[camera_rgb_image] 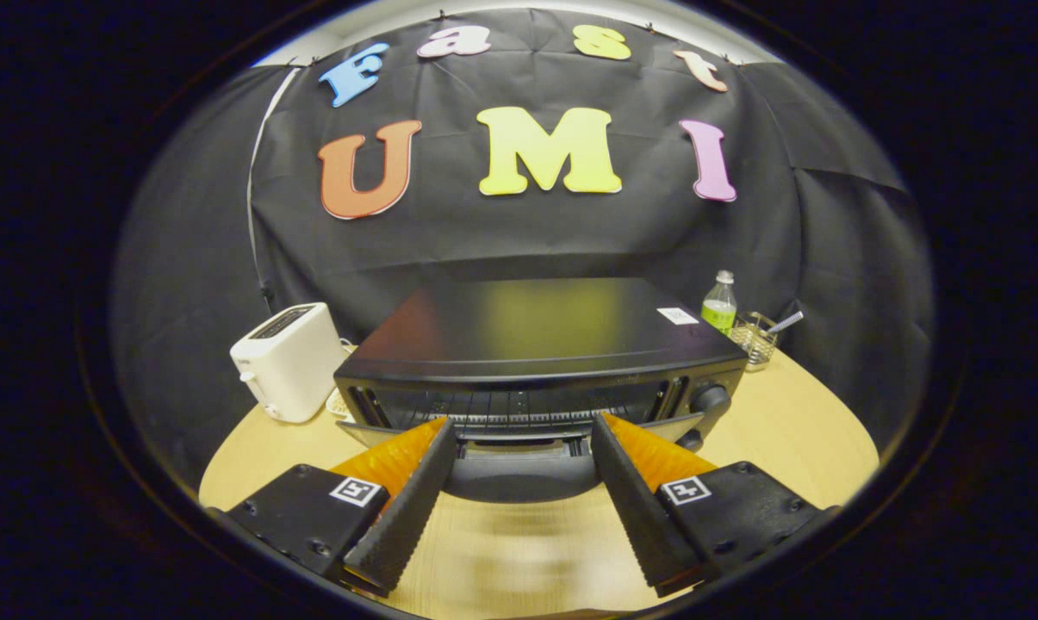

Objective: Open the toaster oven, put the food inside, and close the toaster oven door.

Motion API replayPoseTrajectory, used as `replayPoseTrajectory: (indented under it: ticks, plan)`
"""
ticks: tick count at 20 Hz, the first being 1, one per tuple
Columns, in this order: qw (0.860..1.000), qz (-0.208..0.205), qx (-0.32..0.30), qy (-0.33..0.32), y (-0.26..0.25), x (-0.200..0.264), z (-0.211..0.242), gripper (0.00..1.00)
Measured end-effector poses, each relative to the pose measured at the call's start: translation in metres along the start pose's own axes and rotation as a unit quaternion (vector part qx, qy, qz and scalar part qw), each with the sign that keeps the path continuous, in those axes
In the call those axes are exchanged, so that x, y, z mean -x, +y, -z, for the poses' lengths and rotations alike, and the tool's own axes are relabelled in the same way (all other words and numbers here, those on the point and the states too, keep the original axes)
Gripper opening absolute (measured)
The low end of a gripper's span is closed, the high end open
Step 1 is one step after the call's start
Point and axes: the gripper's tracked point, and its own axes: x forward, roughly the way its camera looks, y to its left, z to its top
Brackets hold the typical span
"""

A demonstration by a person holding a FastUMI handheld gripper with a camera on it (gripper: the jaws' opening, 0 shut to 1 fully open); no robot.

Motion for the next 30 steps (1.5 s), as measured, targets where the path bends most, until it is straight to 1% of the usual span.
replayPoseTrajectory:
  ticks: [7,11,13,15,19,20,21,22,23,26,30]
  plan:
    - [0.999,0.003,-0.015,0.034,-0.005,0.028,0.052,1.00]
    - [0.999,0.004,0.010,0.045,-0.007,0.035,0.082,1.00]
    - [0.997,0.012,0.017,0.069,-0.010,0.037,0.104,1.00]
    - [0.995,0.013,0.012,0.096,-0.012,0.037,0.118,1.00]
    - [0.988,0.009,-0.019,0.153,-0.015,0.033,0.143,1.00]
    - [0.986,0.009,-0.026,0.164,-0.016,0.035,0.142,1.00]
    - [0.989,-0.002,-0.027,0.142,-0.014,0.025,0.138,1.00]
    - [0.992,-0.015,-0.018,0.122,-0.008,0.029,0.134,0.98]
    - [0.993,-0.019,-0.005,0.119,-0.007,0.031,0.132,0.97]
    - [0.989,-0.067,0.002,0.135,0.011,0.054,0.126,0.97]
    - [0.981,-0.123,-0.019,0.148,0.029,0.086,0.105,0.97]
